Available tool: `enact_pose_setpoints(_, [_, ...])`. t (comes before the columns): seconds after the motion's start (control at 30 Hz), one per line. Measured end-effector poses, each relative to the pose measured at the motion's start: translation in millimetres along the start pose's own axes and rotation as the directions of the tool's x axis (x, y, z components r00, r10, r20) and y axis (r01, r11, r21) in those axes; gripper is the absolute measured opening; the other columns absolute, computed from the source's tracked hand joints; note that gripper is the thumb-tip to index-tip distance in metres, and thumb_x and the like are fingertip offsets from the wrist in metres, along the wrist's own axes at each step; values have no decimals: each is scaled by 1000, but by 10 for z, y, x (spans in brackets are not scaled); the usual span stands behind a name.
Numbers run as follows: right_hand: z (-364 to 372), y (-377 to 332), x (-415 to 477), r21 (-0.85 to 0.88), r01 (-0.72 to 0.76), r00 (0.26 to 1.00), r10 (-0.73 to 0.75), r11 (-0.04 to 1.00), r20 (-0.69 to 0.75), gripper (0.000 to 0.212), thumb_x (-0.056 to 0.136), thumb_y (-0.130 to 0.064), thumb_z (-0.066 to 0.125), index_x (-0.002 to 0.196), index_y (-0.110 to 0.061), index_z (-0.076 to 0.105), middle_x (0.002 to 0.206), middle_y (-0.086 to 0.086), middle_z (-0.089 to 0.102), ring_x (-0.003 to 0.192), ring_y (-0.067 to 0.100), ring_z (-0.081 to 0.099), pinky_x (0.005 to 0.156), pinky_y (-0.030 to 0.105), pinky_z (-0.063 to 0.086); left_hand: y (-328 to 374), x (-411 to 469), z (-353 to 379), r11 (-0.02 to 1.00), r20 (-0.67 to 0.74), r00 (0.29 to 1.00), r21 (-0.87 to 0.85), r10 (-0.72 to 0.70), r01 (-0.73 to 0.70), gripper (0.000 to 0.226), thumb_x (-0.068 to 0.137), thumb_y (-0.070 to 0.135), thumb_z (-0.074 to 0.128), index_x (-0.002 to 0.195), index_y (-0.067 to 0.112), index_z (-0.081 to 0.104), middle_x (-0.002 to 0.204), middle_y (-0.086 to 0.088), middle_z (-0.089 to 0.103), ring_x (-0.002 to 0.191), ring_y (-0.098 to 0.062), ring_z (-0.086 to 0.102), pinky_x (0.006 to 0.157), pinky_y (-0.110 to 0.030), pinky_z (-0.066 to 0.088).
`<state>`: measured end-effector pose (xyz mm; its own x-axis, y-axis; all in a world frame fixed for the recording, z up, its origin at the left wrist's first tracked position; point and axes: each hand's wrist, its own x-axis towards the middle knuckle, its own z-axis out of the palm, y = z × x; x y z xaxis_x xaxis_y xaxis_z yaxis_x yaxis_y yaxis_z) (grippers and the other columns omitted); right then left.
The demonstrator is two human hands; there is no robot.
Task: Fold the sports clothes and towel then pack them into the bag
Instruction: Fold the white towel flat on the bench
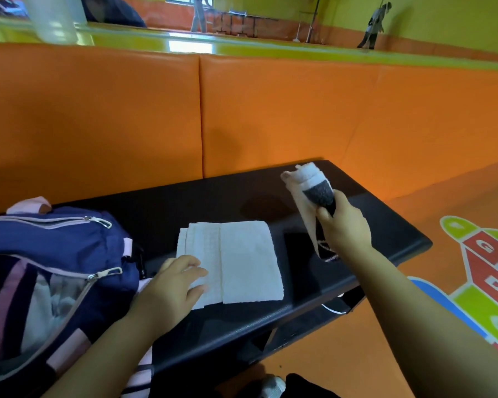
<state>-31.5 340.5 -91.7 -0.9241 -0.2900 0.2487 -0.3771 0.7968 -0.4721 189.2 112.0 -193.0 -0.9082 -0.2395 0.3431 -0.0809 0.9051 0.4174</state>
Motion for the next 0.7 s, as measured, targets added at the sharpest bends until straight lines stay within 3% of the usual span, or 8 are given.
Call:
enact_pose_setpoints(0.07, [-29, -210, -44, 9, 86, 995, -86, 996, -52, 31, 91, -30, 44, 121, -23, 45, 96, 5, 62, 80, 31, 53, 63, 36, 39, 46, -15, -98, 998, 25, 999, -46, -31, 32, 36, 85, 28, 67, 120, 20, 61, 117, 15, 47, 108, 0, 34, 96, -23, 38])
enact_pose_setpoints(0.13, [30, -433, -148, -59, 261, 956, -266, 964, -123, 27, 90, -33, 45, 115, -23, 49, 92, 0, 58, 73, 28, 51, 58, 34, 38, 106, -18, -224, 997, -16, 999, -58, -49, 48, 44, 81, 34, 70, 121, 21, 57, 114, 17, 41, 108, -5, 35, 93, -21, 33])
enact_pose_setpoints(0.23, [315, -648, -389, -291, 579, 783, -619, 762, -63, 33, 78, -24, 57, 110, -16, 60, 80, 5, 61, 55, 33, 54, 44, 29, 31, 186, -38, -365, 1000, -182, 983, 12, -20, 22, 48, 68, 34, 82, 101, 19, 51, 102, 10, 36, 92, -13, 36, 79, -29, 38])
enact_pose_setpoints(0.3, [578, -680, -589, -396, 699, 665, -745, 595, 55, 42, 61, -20, 68, 103, -17, 63, 70, 3, 58, 48, 28, 49, 46, 29, 24, 217, -58, -416, 997, -261, 965, 67, -10, 29, 60, 60, 32, 86, 94, 18, 39, 98, 4, 32, 86, -16, 33, 75, -32, 37])
enact_pose_setpoints(0.37, [750, -671, -769, -445, 749, 604, -781, 490, 157, 54, 51, -20, 75, 102, -20, 55, 68, 1, 56, 48, 25, 44, 50, 30, 20, 215, -78, -435, 995, -277, 960, 86, -30, 56, 69, 55, 31, 88, 95, 18, 34, 102, 1, 30, 89, -18, 31, 78, -34, 37])
enact_pose_setpoints(0.43, [794, -644, -855, -443, 756, 597, -786, 482, 163, 57, 50, -21, 77, 102, -20, 54, 68, 0, 54, 49, 23, 42, 51, 31, 19, 181, -96, -417, 992, -239, 970, 112, -33, 61, 74, 54, 31, 89, 103, 19, 34, 109, 1, 30, 95, -18, 31, 83, -35, 37])
enact_pose_setpoints(0.6, [765, -673, -865, -412, 757, 569, -821, 507, 35, 42, 60, -18, 71, 102, -21, 65, 66, -3, 54, 49, 22, 39, 51, 30, 18, 138, -59, -363, 984, -90, 995, 175, 48, -32, 77, 62, 36, 84, 124, 24, 39, 126, 5, 33, 110, -19, 31, 89, -39, 45])
enact_pose_setpoints(0.7, [801, -670, -927, -398, 778, 502, -862, 487, -74, 33, 69, -17, 66, 102, -21, 65, 69, -5, 55, 51, 20, 38, 52, 30, 18, 126, -27, -375, 976, -93, 990, 200, 105, -85, 60, 65, 32, 82, 117, 21, 54, 124, 5, 47, 109, -18, 38, 81, -40, 53])
